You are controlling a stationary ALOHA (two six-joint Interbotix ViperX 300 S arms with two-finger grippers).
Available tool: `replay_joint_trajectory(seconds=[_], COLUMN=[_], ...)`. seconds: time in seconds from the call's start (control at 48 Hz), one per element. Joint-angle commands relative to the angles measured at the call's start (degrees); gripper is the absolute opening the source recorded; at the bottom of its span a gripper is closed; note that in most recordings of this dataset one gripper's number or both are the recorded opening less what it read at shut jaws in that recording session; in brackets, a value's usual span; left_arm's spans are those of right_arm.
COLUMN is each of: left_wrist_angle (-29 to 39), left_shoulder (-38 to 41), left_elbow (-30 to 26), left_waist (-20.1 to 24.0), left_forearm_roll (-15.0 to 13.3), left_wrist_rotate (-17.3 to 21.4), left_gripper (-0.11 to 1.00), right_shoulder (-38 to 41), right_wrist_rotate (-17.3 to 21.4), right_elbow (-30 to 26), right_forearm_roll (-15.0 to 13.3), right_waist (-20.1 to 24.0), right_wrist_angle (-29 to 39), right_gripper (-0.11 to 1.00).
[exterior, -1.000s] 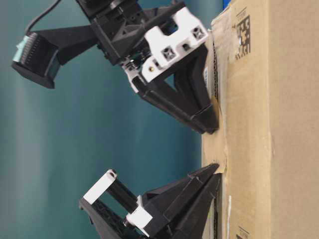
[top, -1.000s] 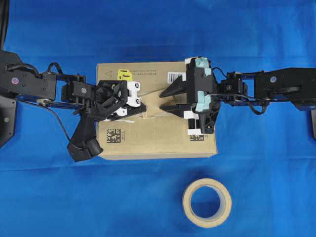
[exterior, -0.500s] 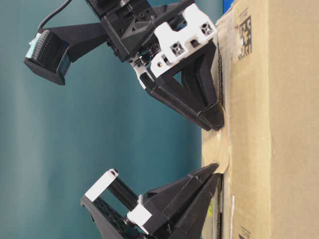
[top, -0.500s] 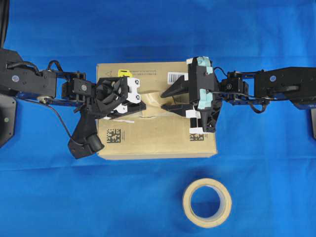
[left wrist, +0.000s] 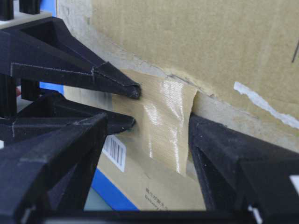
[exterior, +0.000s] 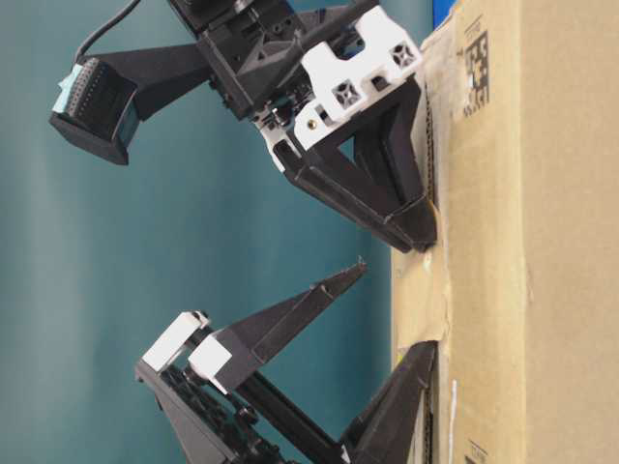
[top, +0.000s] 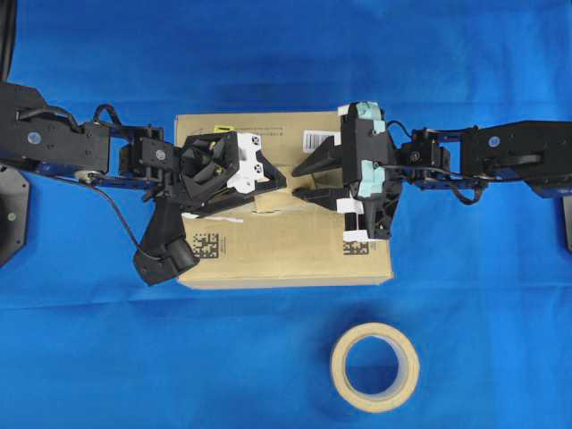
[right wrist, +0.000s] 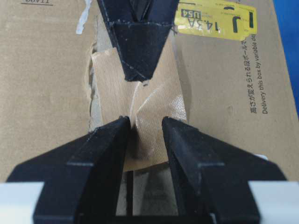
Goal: Apply tape along the seams of the closed cardboard box to seal it securely.
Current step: 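Press the strip onto the seam with both grippers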
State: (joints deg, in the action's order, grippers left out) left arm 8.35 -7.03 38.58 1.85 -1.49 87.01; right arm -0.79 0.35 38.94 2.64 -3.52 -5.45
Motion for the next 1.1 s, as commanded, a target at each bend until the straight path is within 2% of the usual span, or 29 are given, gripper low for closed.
replay_joint_trajectory(seconds=[0.0,0.167,0.458,0.729,1.084], left_wrist_angle=[0.2,1.8,7.3,13.4,13.4], left_shoulder=[-0.7,-0.9,-1.4,-1.0,-2.0], left_elbow=[-1.1,-1.4,-3.0,-4.7,-4.6], left_waist=[0.3,0.4,0.5,0.5,0.5], left_forearm_roll=[-0.1,-0.1,0.0,-0.1,-0.1], left_wrist_rotate=[-0.2,-0.9,-4.3,-4.7,-4.9], left_gripper=[0.65,0.64,0.64,0.64,0.63], right_shoulder=[-0.5,-0.5,-0.5,-0.5,-0.5], right_wrist_rotate=[-0.1,0.1,0.1,0.1,0.1], right_elbow=[-0.3,0.3,0.4,0.7,0.8], right_forearm_roll=[0.3,0.3,0.3,0.4,0.5], right_waist=[-0.3,-0.2,-0.3,-0.3,-0.2], right_wrist_angle=[0.0,0.0,0.3,0.4,0.4], right_gripper=[0.45,0.45,0.45,0.45,0.45])
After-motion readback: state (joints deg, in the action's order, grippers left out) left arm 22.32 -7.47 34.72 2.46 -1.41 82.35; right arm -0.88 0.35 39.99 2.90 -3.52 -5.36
